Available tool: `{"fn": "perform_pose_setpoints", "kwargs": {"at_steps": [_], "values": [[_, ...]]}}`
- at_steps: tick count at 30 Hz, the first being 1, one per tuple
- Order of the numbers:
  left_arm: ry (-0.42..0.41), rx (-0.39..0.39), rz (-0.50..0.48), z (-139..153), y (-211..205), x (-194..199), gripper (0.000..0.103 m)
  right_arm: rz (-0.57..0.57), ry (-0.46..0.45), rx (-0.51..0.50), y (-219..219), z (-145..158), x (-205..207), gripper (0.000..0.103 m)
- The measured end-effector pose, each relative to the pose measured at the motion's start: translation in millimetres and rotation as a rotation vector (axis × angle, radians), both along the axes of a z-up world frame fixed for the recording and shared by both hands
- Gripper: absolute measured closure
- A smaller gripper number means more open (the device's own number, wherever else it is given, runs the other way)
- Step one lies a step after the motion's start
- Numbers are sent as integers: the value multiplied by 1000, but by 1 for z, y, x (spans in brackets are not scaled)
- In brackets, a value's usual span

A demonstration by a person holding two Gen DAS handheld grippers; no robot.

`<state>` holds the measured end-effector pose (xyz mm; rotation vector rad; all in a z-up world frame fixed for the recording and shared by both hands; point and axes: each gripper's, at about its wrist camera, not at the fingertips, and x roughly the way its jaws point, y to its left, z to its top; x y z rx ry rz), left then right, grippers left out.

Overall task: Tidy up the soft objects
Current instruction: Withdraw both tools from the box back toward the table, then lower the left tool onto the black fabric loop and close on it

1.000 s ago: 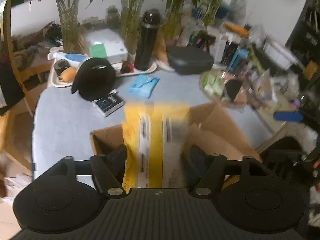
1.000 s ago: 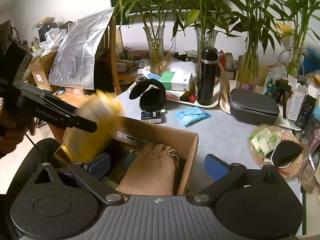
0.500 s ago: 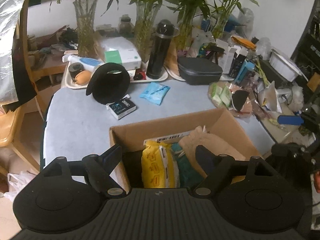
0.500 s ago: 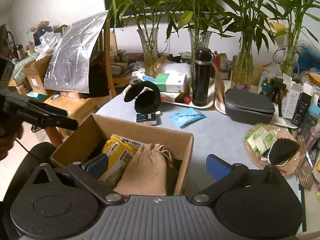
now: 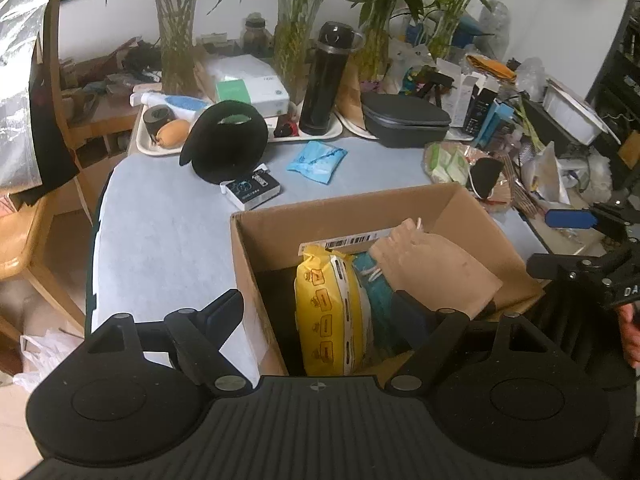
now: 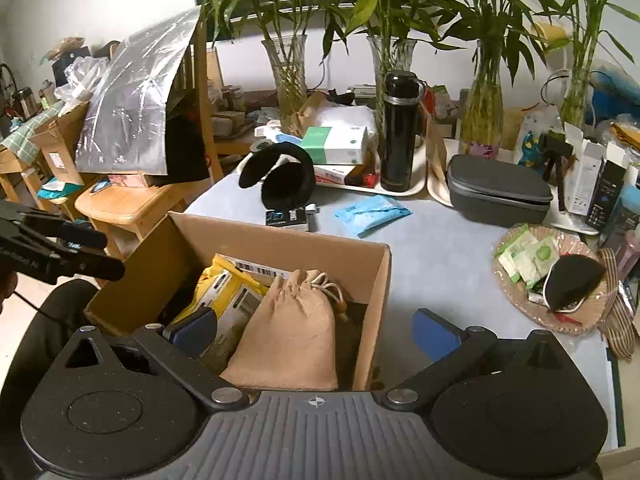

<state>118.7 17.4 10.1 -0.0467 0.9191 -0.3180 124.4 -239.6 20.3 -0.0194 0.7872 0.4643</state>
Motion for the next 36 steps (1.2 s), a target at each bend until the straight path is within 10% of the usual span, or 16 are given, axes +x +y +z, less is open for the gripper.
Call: {"fn": "perform_pose_setpoints", "kwargs": {"at_steps": [20, 36], "values": [[-54, -155, -19, -13, 9, 16, 22, -36, 81, 31, 5, -15, 43, 0], [-233, -119, -10, 24, 7, 67, 22, -68, -20, -2, -5, 21, 117, 0]]}}
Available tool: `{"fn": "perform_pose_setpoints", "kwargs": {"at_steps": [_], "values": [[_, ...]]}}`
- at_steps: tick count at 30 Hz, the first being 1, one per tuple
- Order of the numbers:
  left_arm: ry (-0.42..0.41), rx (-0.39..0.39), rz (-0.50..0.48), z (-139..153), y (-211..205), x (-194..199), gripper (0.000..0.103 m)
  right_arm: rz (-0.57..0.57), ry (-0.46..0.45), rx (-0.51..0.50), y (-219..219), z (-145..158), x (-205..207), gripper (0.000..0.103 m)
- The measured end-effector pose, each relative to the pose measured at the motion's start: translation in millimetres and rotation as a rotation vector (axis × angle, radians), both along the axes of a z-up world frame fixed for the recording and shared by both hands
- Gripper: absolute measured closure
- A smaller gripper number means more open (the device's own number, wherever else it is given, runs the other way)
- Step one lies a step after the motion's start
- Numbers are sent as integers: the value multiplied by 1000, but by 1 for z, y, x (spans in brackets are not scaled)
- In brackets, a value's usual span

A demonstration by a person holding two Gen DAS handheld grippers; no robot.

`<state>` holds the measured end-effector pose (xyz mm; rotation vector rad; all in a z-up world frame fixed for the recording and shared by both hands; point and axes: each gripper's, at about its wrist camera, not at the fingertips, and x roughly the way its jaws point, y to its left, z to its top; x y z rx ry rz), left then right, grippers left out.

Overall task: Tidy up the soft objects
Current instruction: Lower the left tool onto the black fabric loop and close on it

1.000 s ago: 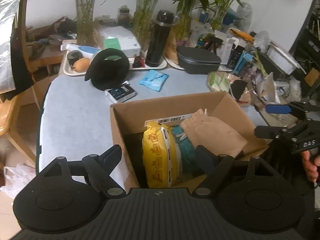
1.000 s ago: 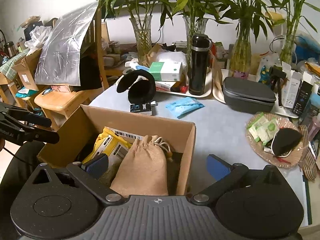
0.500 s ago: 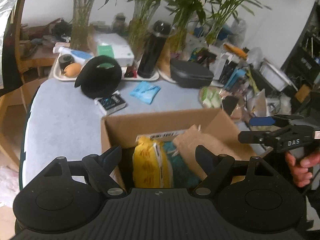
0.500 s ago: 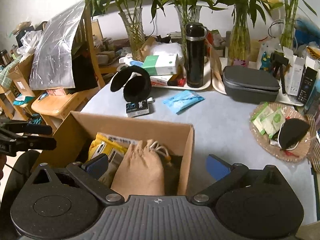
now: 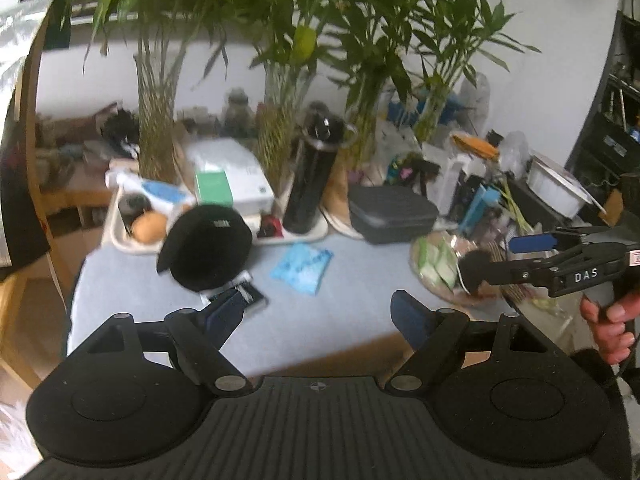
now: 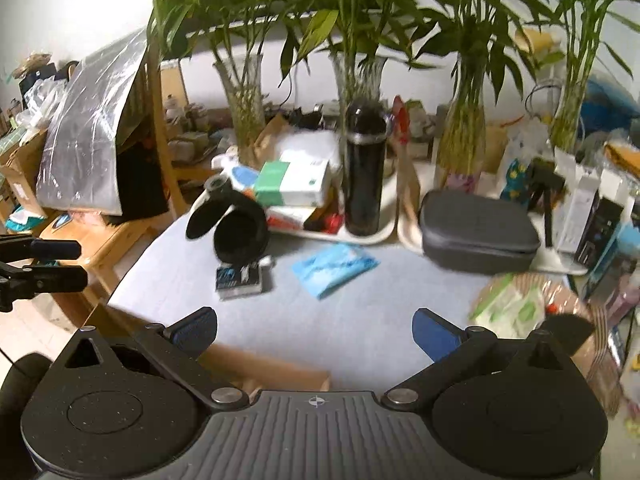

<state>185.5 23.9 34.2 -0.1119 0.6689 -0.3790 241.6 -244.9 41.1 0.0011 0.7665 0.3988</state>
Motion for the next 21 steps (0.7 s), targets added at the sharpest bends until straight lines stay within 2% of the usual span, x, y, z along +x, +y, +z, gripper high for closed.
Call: {"fn": "perform_pose_setpoints", "kwargs": {"at_steps": [9, 15, 21], "values": [[-92, 72, 35, 1, 8, 23, 22, 12, -40, -10, -12, -16, 28, 0], [-118, 143, 75, -14, 14, 43, 22, 23, -39, 13, -18, -41, 42, 0], [-136, 228, 100, -35, 17, 64, 22, -12, -25, 59, -23, -65, 61, 0]]}}
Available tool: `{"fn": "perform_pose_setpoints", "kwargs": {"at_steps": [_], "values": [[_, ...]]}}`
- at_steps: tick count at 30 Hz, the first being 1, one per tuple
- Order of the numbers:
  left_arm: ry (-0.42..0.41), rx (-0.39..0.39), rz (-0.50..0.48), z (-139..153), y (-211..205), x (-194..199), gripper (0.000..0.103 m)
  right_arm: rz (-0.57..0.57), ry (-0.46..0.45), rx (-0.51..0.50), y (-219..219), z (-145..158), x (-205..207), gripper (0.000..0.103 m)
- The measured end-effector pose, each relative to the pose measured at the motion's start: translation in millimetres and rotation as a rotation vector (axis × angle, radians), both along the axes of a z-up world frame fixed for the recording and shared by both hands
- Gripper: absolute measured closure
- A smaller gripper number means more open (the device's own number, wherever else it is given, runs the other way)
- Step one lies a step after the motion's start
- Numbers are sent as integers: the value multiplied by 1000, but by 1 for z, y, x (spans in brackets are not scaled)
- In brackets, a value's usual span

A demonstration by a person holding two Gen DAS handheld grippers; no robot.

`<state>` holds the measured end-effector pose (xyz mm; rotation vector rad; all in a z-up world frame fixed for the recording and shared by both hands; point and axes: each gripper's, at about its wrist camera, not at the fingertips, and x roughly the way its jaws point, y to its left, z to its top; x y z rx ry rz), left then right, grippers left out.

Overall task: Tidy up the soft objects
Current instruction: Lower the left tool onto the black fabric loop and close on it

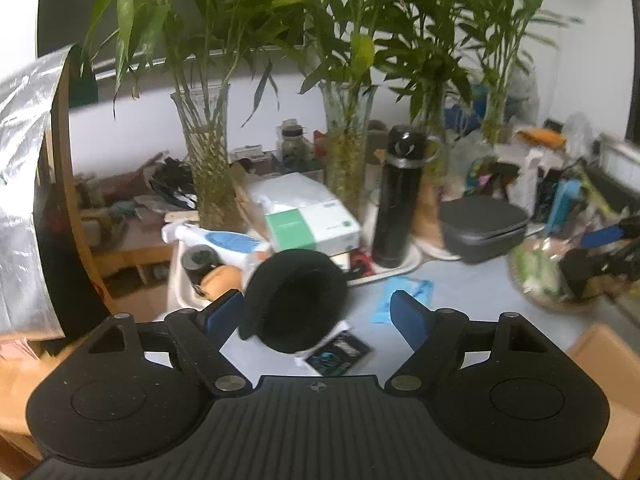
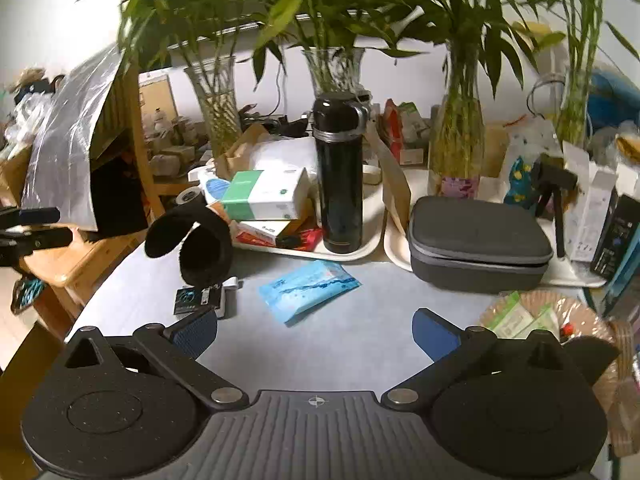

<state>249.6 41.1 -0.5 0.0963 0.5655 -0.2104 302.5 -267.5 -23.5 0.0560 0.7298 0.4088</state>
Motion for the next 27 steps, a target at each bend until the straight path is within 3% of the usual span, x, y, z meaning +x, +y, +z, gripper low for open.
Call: {"fn": "perform_pose_setpoints", "kwargs": {"at_steps": [6, 8, 11, 22, 27], "values": [[-11, 84, 34, -24, 4, 23, 25, -10, -13, 17, 0, -18, 15, 0], [0, 98, 41, -34, 5, 32, 35, -16, -11, 19, 0, -23, 21, 0], [17, 136, 58, -51, 4, 44, 41, -32, -1, 16, 1, -32, 29, 0], [20, 224, 177, -100, 1, 87, 50, -43, 32, 26, 3, -51, 49, 0], [5, 266, 172, -115, -6, 100, 61, -59, 48, 7, 9, -62, 59, 0]]}}
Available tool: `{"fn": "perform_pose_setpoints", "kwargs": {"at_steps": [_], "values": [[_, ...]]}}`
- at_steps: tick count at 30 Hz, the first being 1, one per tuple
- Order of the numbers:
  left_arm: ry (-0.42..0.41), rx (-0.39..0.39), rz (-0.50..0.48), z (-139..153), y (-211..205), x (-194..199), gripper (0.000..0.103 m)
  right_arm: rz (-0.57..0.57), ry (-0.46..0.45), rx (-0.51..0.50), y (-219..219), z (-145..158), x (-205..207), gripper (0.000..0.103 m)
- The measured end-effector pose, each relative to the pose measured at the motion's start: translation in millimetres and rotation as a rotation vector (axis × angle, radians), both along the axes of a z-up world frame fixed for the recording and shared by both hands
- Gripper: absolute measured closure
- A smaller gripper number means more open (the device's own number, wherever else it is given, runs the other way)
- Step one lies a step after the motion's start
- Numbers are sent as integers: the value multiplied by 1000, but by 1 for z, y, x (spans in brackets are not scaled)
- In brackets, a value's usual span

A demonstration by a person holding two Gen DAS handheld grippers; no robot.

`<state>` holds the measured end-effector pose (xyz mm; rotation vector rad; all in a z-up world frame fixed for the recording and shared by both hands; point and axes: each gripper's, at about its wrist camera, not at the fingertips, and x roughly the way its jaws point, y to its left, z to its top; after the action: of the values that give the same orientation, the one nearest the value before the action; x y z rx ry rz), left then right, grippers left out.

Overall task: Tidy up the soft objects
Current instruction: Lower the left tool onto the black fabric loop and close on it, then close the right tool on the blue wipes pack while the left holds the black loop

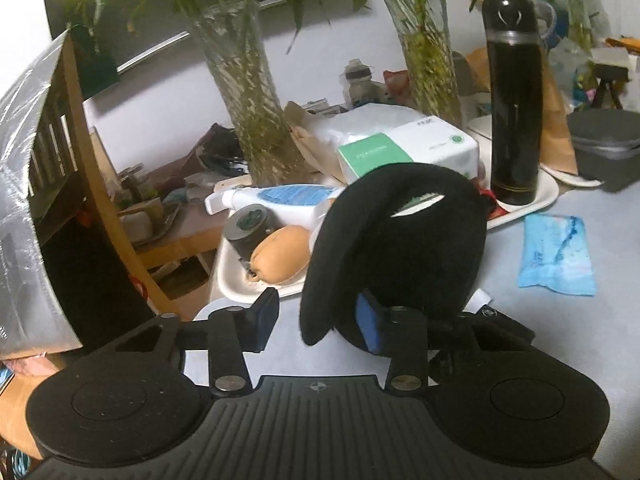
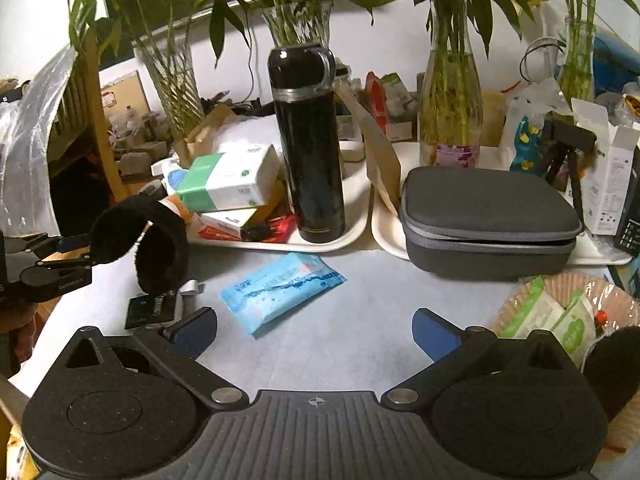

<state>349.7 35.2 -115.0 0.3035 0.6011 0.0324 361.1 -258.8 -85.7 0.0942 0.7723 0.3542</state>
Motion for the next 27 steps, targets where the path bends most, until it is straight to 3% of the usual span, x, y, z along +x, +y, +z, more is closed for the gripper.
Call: {"fn": "perform_pose_setpoints", "kwargs": {"at_steps": [4, 7, 13, 16, 20, 27], "values": [[-14, 69, -13, -9, -6, 8, 70, -11, 26, -27, 8, -11, 8, 0], [-16, 100, -20, -16, -10, 14, 85, -5, 22, -35, 14, -17, 14, 0], [-35, 163, -64, -18, -19, 10, 91, 44, 47, -65, 28, -34, 31, 0], [-40, 100, -43, -10, -14, 10, 92, 108, 49, -65, 37, -38, 38, 0], [-55, -63, 14, 7, 6, 9, 92, 187, 57, -45, 48, -46, 44, 0], [-84, -251, 80, 24, 32, 1, 92, 246, 93, -17, 61, -69, 62, 0]]}}
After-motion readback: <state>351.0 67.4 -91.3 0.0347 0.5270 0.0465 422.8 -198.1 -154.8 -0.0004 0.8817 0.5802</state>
